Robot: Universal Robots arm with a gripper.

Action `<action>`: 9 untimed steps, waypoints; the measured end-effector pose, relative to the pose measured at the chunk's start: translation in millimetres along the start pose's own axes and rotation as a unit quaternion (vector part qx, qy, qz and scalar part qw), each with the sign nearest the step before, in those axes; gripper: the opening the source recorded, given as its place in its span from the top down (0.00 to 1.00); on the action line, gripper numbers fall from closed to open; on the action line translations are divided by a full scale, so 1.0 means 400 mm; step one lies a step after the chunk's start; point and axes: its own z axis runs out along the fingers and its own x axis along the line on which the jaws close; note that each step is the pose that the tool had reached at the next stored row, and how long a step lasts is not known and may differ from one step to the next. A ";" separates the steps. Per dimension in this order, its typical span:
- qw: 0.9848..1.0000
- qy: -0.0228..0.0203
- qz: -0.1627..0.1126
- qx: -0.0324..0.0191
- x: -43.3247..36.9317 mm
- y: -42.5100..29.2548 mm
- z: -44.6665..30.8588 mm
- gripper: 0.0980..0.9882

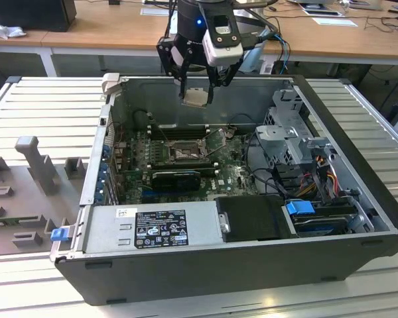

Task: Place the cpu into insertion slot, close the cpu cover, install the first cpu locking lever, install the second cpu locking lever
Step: 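Place the cpu into insertion slot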

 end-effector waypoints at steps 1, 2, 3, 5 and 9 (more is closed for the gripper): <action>1.000 0.000 0.002 0.000 0.000 0.000 0.000 0.52; 1.000 0.000 0.003 0.000 0.000 0.000 0.000 0.52; 1.000 0.000 0.005 0.000 0.000 0.000 0.000 0.52; 1.000 -0.001 0.007 0.000 0.000 0.000 0.000 0.52; 1.000 -0.001 0.014 0.000 0.000 0.000 0.000 0.52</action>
